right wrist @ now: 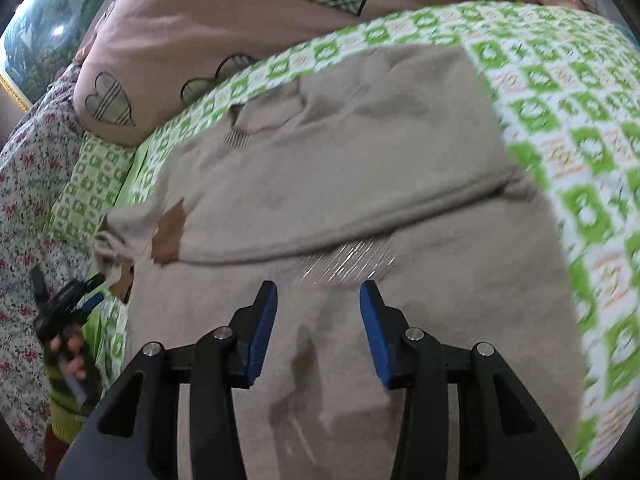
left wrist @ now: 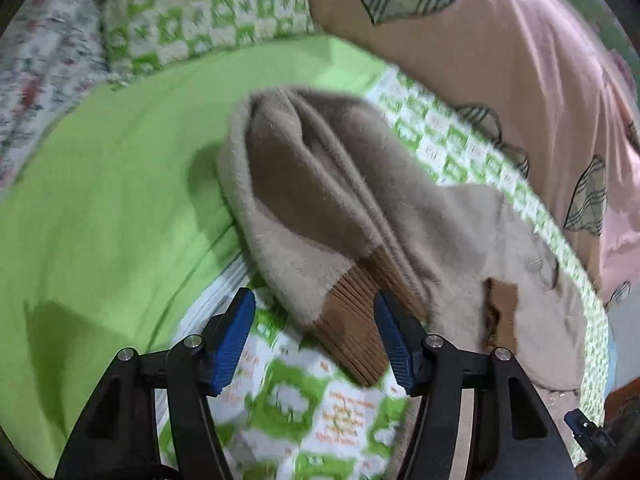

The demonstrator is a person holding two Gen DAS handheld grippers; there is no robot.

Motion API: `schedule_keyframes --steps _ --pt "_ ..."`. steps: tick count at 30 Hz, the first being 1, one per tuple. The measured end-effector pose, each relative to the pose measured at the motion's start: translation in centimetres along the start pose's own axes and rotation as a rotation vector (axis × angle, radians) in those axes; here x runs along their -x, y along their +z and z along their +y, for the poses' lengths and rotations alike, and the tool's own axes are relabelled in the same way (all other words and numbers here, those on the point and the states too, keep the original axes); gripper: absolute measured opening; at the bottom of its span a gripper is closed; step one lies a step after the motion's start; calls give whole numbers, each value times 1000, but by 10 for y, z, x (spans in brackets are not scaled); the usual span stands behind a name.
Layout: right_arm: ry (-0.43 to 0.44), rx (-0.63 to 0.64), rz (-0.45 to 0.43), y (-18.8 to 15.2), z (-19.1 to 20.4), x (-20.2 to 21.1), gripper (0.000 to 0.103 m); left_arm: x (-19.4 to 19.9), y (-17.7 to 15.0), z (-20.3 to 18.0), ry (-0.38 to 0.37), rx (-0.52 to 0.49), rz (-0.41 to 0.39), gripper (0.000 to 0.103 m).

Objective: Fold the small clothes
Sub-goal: 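Lay the sleeve across the body and open the right gripper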

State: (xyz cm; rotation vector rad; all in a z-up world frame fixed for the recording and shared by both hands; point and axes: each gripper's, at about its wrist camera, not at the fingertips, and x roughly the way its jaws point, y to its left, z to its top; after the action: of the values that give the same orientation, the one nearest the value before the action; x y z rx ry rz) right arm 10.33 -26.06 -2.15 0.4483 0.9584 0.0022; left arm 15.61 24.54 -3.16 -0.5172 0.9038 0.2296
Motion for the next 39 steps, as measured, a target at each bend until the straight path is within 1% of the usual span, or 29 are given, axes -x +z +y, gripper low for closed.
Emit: schedule_keyframes --steps 1,2,3,4,6,7,10,12,14,16,18,20,22,24,27,30,32,35,39 --pt "5 0 6 -2 1 -1 44 -11 1 2 2 -1 22 9" --pt "12 -1 14 -4 3 -3 44 -17 3 6 -7 2 34 2" --pt "12 0 21 -5 5 -3 44 -19 2 9 -15 10 26 4" --pt "11 1 22 -6 6 -3 44 -15 0 10 -25 6 9 3" --pt "17 11 16 -8 8 2 44 7 -3 6 -35 -32 -51 2" --pt "19 13 13 -9 8 4 44 21 -3 0 -53 -49 -80 2" --pt "12 -3 12 -9 3 5 44 68 0 -24 -142 -123 -162 2" --pt "12 -26 19 -9 -3 3 44 99 2 -50 -245 -189 -212 2" --pt "20 -42 17 -11 -6 4 44 116 4 -82 -324 -256 -233 2" --pt "26 -46 12 -13 -7 6 44 123 4 -119 -402 -320 -230 2" --pt "36 -55 4 -15 -9 10 44 118 0 -159 -468 -379 -210 2" --pt "40 -64 -5 -16 -12 15 44 102 -6 -198 -495 -428 -168 2" --pt "38 -73 -17 -16 -18 22 44 79 -16 -240 -525 -478 -110 2" --pt "31 -91 -33 -15 -28 30 44 58 -29 -272 -561 -512 -47 2" --pt "15 -116 -47 -15 -42 40 44 31 -50 -315 -579 -559 28 2" --pt "-1 -143 -59 -16 -54 48 44 0 -68 -345 -578 -587 92 2" --pt "-4 -159 -63 -17 -59 51 44 -20 -79 -363 -567 -596 120 2" --pt "-11 -180 -70 -17 -65 53 44 -44 -90 -375 -546 -603 149 2" --pt "-11 -175 -75 -17 -65 53 44 -59 -98 -378 -498 -625 169 5"
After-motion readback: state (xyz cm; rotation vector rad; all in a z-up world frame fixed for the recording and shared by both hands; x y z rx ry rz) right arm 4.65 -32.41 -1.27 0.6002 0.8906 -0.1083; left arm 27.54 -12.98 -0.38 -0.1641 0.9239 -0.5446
